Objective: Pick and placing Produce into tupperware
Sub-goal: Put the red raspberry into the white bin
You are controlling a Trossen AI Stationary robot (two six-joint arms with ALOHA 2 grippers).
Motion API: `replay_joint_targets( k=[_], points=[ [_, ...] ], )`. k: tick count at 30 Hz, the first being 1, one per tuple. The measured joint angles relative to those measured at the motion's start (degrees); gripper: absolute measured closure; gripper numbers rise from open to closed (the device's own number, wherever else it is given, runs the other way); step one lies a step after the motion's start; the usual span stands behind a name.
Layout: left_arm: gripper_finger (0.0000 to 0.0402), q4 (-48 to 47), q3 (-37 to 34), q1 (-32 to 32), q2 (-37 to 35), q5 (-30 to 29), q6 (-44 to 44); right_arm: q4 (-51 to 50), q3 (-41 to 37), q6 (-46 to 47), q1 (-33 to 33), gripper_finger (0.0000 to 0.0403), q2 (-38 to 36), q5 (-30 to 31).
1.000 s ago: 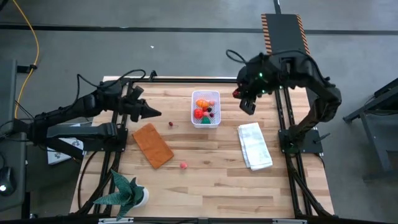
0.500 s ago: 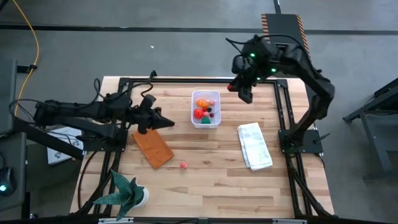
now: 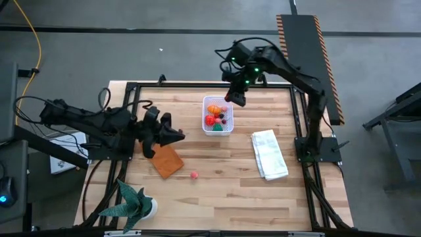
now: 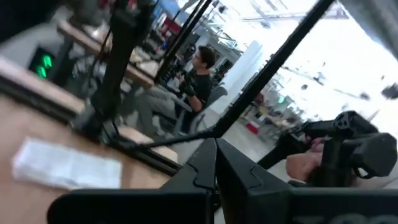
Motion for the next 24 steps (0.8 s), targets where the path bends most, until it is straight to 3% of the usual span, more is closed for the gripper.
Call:
replay_joint_targets(
  k=[4,7,12,16,24],
  points=[
    [0.0401,-5.0,4.4,-0.7,0.0,-1.0,8.1,1.5,0.0,0.1,-1.2,0.0313,3.1,-0.8],
    [0.0401,-15.6,8.9,-0.6,0.0,-1.1,11.1,2.4,0.0,0.6,-1.8,0.0313,5.1,-1.8],
    [0.0401,-34.3,16.5,-0.6,1.5,-3.1,11.7,3.0,0.0,1.4,-2.1,0.0313,8.7,-4.2],
    [0.0401,-43.7,21.2,-0.6,4.1,-3.6,12.7,3.6,0.0,1.7,-2.0,0.0313,11.1,-4.2],
    [0.0401,-51.9,24.4,-0.6,9.8,-2.6,13.1,4.5,0.0,2.6,-1.9,0.0313,16.2,-3.1]
  ],
)
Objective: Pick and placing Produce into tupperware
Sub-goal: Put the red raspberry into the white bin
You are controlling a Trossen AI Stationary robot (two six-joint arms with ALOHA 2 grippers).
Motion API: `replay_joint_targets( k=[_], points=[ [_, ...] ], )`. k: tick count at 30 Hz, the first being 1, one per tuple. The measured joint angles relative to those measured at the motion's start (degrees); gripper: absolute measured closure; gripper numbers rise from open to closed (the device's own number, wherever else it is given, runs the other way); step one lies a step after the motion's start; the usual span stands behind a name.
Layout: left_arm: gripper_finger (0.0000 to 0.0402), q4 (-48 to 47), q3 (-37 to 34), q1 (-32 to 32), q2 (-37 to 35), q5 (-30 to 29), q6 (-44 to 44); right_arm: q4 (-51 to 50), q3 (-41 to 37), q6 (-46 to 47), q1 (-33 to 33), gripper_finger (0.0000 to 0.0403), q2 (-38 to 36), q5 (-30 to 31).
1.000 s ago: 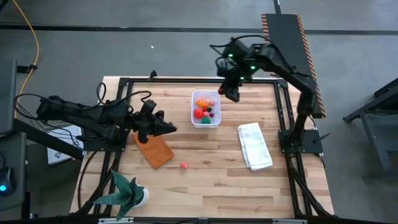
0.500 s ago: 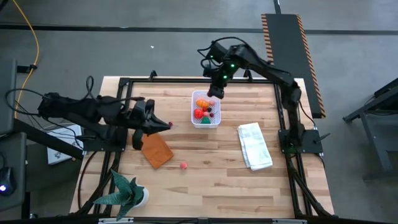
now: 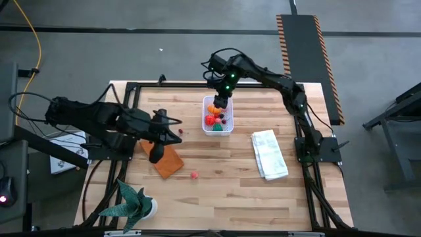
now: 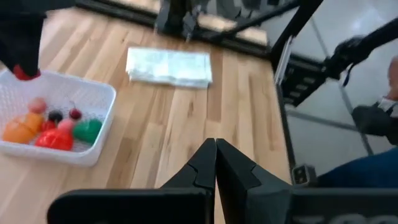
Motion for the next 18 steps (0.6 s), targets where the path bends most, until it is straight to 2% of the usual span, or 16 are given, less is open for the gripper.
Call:
replay_joint_targets(
  k=[5,18],
  points=[
    [0.0401,-0.8,0.0,0.0,2.2,0.2,-0.2,-0.3,0.0,-0.3,0.0,0.0313,3.5,4.3],
    [0.0401,-0.7,0.0,0.0,2.4,0.0,-6.9,1.1,0.0,-2.9,-2.2,0.0313,10.3,6.6]
  ],
)
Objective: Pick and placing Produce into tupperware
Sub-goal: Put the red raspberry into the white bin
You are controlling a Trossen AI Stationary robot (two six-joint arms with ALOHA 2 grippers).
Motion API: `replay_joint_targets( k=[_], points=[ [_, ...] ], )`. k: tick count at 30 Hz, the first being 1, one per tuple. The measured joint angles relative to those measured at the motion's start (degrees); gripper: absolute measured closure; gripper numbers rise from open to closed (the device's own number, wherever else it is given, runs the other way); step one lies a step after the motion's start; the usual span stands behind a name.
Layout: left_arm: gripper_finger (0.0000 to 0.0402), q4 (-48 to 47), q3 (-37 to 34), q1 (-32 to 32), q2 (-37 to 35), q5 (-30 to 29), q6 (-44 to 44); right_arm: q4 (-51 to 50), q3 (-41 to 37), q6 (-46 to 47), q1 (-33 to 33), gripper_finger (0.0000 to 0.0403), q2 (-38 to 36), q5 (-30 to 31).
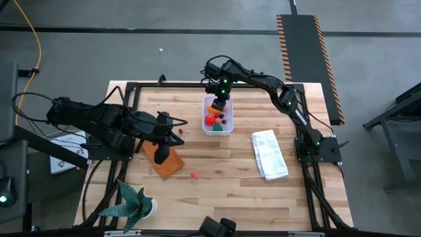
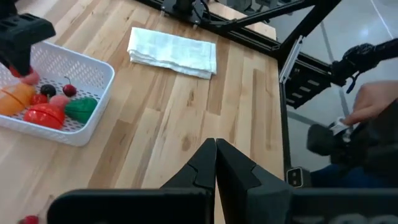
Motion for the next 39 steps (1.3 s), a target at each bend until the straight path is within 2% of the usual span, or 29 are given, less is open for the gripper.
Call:
replay_joint_targets(
  k=[10,14,19,31,39],
  points=[
    [0.0401,0.1,0.0,0.0,0.5,-0.1,-3.1,5.0,-9.1,1.3,-0.2,0.0313,-0.9,1.6],
    [0.0401,0.1,0.0,0.0,0.5,-0.4,-3.7,8.2,-13.0,1.3,0.7,0.0313,-2.2,6.0],
    [0.0401,0.1,0.0,0.0,0.5,-1.6,-3.7,11.8,-14.6,1.9,1.0,0.0313,-4.7,7.5],
    [0.0401,0.0,0.0,0.0,0.5,-2.0,-3.7,10.2,-14.7,1.0,0.8,0.0311,-4.7,7.8],
    [0.0401,0.0,0.0,0.0,0.5,-2.0,-3.6,9.0,-14.6,0.1,0.8,0.0272,-4.7,7.5]
  ],
)
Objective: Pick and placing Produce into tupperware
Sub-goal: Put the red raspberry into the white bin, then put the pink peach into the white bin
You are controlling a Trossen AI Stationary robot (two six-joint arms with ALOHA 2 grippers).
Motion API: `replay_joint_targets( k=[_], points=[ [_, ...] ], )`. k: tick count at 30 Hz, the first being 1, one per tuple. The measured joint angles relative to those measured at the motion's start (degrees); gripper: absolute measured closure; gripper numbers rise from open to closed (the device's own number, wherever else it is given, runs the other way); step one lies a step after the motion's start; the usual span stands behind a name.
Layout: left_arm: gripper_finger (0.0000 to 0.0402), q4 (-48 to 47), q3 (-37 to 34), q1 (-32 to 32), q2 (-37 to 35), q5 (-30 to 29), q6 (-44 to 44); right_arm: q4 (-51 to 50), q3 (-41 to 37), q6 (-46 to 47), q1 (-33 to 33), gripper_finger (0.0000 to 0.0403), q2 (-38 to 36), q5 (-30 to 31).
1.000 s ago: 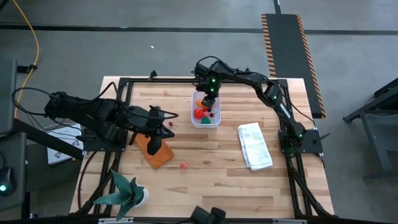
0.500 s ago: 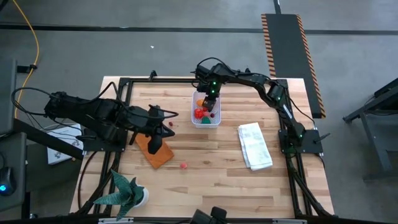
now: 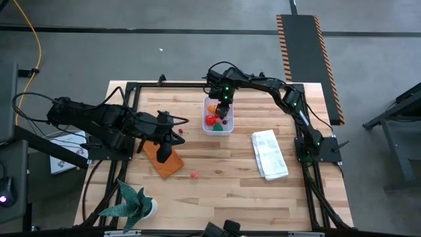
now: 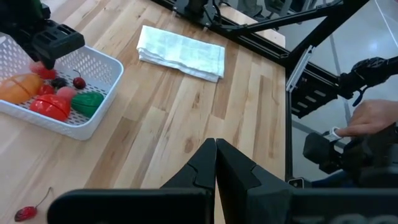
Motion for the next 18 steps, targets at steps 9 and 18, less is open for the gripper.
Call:
replay_joint_targets(
  k=[9,18],
  points=[
    [0.0401,-0.8,0.0,0.0,0.0,0.9,2.9,0.0,0.0,-0.5,0.1,0.0246,-1.2,-0.1],
    [0.0380,-2.2,-0.1,0.0,2.5,3.0,8.9,3.4,0.0,-0.5,-0.4,0.0245,-12.3,3.4]
  ],
)
